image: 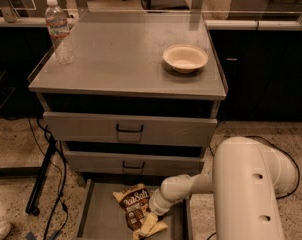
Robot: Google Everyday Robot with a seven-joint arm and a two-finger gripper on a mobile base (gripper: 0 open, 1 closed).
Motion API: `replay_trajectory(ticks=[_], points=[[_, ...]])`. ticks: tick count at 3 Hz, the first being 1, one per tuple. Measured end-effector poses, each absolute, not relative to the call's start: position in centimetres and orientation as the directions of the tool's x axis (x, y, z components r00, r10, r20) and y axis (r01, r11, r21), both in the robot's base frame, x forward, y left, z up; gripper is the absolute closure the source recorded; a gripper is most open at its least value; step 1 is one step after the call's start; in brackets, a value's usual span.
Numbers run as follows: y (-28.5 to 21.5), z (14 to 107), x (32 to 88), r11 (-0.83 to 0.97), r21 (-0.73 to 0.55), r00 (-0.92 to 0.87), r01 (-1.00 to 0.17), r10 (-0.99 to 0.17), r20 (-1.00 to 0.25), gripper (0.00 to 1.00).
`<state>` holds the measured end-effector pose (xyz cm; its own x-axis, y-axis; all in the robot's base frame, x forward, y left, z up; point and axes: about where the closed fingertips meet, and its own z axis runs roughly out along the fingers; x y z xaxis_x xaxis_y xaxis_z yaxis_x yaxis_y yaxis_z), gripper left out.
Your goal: Pick brown chip bag from bottom drawer and place on counter
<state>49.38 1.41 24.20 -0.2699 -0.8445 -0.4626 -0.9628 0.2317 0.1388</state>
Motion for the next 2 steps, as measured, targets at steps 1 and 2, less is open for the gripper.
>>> replay_trajectory(ticks=[1, 2], points=[[0.2, 22.0, 50.0, 0.277, 0.155, -0.317, -0.948, -0.844, -0.433, 0.00], [-0.7, 20.0, 50.4, 0.321, 0.171, -0.363, -0.932, -0.838, -0.408, 0.00]])
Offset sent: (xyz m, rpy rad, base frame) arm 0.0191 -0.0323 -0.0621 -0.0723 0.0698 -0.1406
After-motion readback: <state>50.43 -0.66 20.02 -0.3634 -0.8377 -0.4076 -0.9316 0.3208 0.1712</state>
